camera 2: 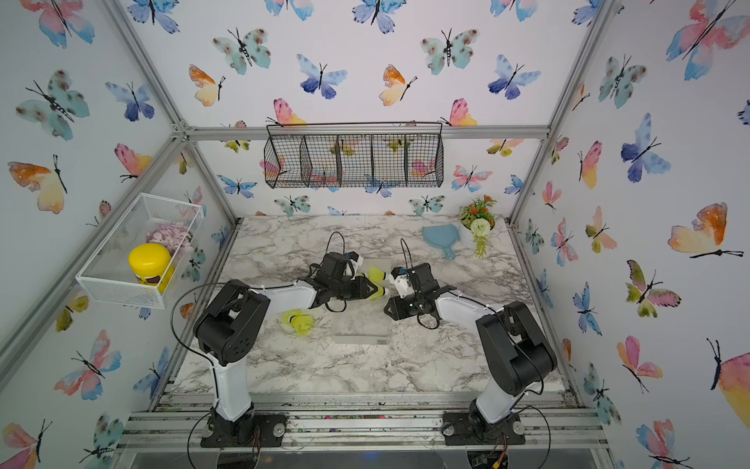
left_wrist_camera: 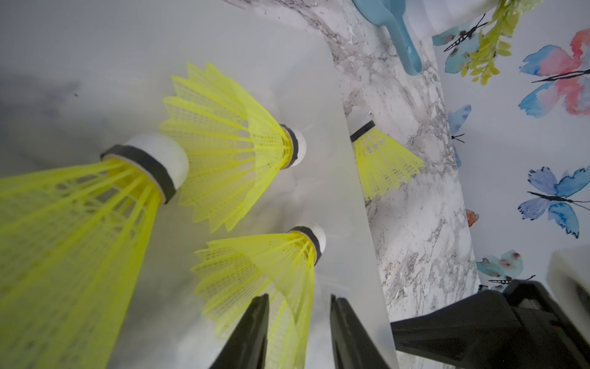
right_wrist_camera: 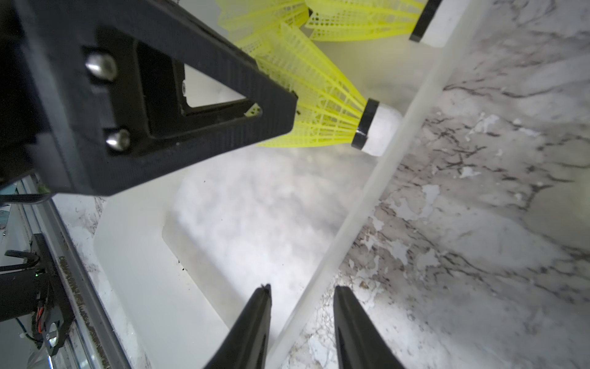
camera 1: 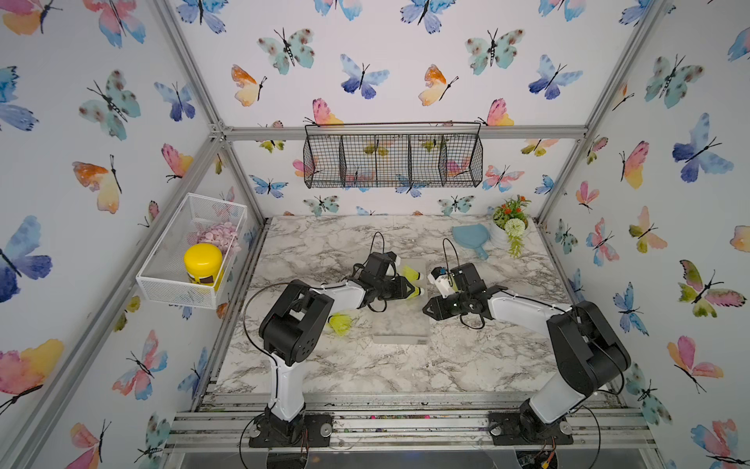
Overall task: Put the shuttlecocks into the storage box
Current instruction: Place the shuttlecock in the storage box.
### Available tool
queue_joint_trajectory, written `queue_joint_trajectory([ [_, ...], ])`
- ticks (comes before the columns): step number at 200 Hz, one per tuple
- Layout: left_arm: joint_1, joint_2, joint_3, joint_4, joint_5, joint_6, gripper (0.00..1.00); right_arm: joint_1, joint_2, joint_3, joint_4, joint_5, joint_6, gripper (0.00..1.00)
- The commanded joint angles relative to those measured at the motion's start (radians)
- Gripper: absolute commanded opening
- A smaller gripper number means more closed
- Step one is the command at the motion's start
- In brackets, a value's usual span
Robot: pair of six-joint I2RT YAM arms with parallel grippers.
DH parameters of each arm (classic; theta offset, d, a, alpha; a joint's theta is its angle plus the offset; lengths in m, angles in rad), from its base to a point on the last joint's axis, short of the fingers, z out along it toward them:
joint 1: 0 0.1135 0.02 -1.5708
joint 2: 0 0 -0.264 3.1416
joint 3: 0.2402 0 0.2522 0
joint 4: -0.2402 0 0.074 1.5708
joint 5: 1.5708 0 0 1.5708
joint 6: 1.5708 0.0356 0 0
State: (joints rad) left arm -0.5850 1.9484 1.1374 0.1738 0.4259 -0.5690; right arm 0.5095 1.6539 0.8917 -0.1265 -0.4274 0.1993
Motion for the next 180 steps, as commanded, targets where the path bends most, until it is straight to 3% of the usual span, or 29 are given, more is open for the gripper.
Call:
queue_joint_trajectory([
  [1, 0.001, -0.005, 0.025, -0.014, -0.007, 0.014, 0.43, -0.005, -0.014, 0.019, -0.016, 0.009, -0.009, 0.41],
  [40, 0.001, -0.034, 0.029, -0.050, -0.034, 0.036, 0.48, -0.005, -0.054, 0.009, -0.006, 0.044, -0.007, 0.43],
  [90, 0.001, -0.081, 0.019, -0.088, -0.075, 0.063, 0.63, -0.005, -0.114, -0.008, 0.002, 0.114, -0.012, 0.49],
  [180, -0.001, -0.247, -0.019, -0.222, -0.185, 0.147, 0.68, -0.005, -0.214, -0.031, 0.000, 0.281, -0.016, 0.53],
])
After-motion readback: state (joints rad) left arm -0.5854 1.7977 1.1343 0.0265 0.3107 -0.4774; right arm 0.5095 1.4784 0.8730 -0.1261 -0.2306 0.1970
